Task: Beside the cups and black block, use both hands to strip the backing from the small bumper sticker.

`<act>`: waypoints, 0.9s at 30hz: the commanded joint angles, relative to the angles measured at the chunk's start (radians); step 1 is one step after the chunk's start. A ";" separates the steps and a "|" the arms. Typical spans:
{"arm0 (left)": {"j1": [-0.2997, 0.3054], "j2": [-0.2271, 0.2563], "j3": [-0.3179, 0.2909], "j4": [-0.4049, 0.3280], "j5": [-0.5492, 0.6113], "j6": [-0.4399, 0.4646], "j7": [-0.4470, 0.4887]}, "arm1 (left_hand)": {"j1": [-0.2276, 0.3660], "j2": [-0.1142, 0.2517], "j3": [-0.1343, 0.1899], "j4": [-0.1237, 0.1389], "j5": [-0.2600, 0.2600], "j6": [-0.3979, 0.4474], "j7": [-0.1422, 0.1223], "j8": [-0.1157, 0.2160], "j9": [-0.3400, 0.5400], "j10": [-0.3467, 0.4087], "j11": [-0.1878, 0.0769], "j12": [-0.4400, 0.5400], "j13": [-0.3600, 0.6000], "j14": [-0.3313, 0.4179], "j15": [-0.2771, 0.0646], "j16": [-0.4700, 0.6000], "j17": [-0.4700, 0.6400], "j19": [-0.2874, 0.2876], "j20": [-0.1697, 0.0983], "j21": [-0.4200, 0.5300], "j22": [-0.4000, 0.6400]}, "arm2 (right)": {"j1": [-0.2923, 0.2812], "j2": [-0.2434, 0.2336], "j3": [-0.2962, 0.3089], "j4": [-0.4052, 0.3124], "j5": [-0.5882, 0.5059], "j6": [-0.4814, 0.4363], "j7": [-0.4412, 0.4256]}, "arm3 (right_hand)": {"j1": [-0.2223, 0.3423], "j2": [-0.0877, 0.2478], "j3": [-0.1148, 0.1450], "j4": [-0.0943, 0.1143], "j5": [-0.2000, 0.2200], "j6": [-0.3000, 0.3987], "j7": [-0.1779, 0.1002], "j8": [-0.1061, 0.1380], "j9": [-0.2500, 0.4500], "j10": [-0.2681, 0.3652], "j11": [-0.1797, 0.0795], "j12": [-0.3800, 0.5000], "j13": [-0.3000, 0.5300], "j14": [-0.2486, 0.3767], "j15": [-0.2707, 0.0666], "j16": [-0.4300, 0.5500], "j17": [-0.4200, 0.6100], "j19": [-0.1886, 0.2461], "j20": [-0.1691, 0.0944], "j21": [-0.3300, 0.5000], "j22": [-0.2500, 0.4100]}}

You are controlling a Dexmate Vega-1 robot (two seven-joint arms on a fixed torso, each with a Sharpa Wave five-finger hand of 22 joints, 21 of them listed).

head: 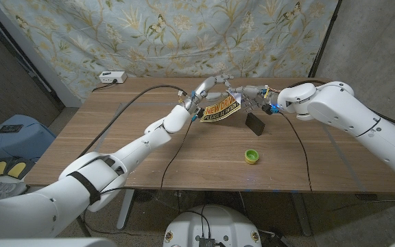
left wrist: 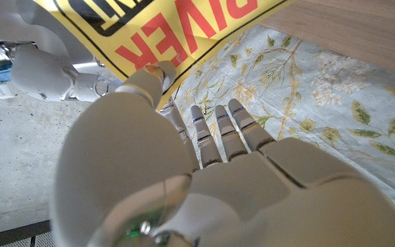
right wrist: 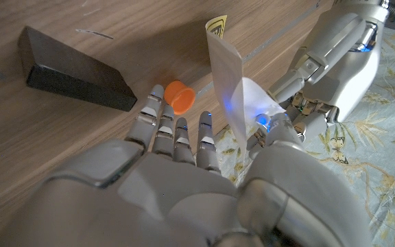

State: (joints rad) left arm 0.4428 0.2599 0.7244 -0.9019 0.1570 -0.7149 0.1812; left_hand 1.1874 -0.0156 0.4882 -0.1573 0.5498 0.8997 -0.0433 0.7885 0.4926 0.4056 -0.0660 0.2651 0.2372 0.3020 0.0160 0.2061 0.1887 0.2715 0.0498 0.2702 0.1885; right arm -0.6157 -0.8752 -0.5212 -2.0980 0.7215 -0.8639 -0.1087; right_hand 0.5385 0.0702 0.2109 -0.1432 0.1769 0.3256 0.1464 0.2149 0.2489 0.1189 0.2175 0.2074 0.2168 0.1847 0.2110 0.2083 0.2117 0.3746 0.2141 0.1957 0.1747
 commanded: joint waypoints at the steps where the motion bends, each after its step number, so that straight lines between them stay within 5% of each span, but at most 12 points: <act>1: 0.014 0.017 -0.004 -0.029 -0.005 0.015 -0.018 | -0.006 -0.001 0.005 0.002 0.002 0.004 0.005 0.011 0.004 0.009 -0.003 -0.003 0.001 0.006 -0.003 -0.004 0.002 0.001 -0.006 -0.002 0.004 | 0.007 -0.025 0.000 -0.004 0.004 -0.002 0.031 | 0.013 0.003 -0.002 -0.002 0.005 0.019 0.059 0.008 0.005 0.009 0.003 0.004 0.002 0.009 0.004 0.006 0.003 0.007 -0.002 0.001 0.001; 13: 0.021 0.028 -0.006 -0.036 -0.012 0.004 -0.030 | -0.006 0.000 0.006 0.002 0.002 0.001 0.007 0.015 0.003 0.011 -0.005 -0.005 0.002 0.007 -0.005 -0.004 0.002 0.001 -0.007 -0.003 0.005 | 0.017 -0.026 -0.008 0.007 -0.007 -0.005 0.041 | 0.021 0.008 -0.009 -0.002 0.005 0.064 0.058 0.010 0.011 0.041 0.003 0.006 0.002 0.030 0.004 0.007 0.003 0.029 -0.002 0.002 0.001; 16: 0.022 0.027 -0.007 -0.035 -0.011 -0.001 -0.025 | -0.006 0.000 0.007 0.002 0.003 -0.001 0.006 0.015 0.003 0.011 -0.004 -0.006 0.002 0.007 -0.006 -0.004 0.003 0.000 -0.008 -0.003 0.005 | 0.010 -0.022 -0.007 0.011 -0.011 0.001 0.031 | 0.040 0.012 -0.005 -0.007 0.006 0.122 0.055 0.021 0.015 0.113 0.002 0.017 0.003 0.076 0.000 0.014 -0.002 0.068 -0.003 0.009 0.002; 27: 0.019 0.021 -0.007 -0.018 -0.014 -0.020 -0.025 | -0.007 0.001 0.008 0.002 0.003 -0.003 0.009 0.019 0.003 0.014 -0.004 -0.006 0.004 0.008 -0.008 -0.005 0.003 0.001 -0.008 -0.003 0.005 | -0.002 -0.003 -0.015 0.010 -0.041 0.009 -0.006 | 0.078 0.020 0.008 -0.013 0.006 0.248 0.016 0.058 0.022 0.194 0.000 0.032 0.007 0.153 -0.032 0.031 -0.006 0.152 -0.006 0.022 0.001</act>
State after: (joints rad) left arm 0.4631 0.2850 0.7174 -0.9349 0.1458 -0.7139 0.1560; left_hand 1.1875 -0.0156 0.4913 -0.1545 0.5498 0.8982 -0.0375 0.8033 0.4933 0.4110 -0.0716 0.2584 0.2396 0.3055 0.0125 0.2061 0.1885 0.2715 0.0499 0.2702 0.1884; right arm -0.6091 -0.8912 -0.5296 -2.0900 0.7022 -0.8610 -0.0899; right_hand 0.6005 0.0872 0.2125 -0.1560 0.1769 0.5537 0.1653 0.2647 0.2674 0.2943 0.2174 0.2305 0.2211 0.3230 0.1799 0.2332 0.2044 0.5098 0.2068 0.2084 0.1744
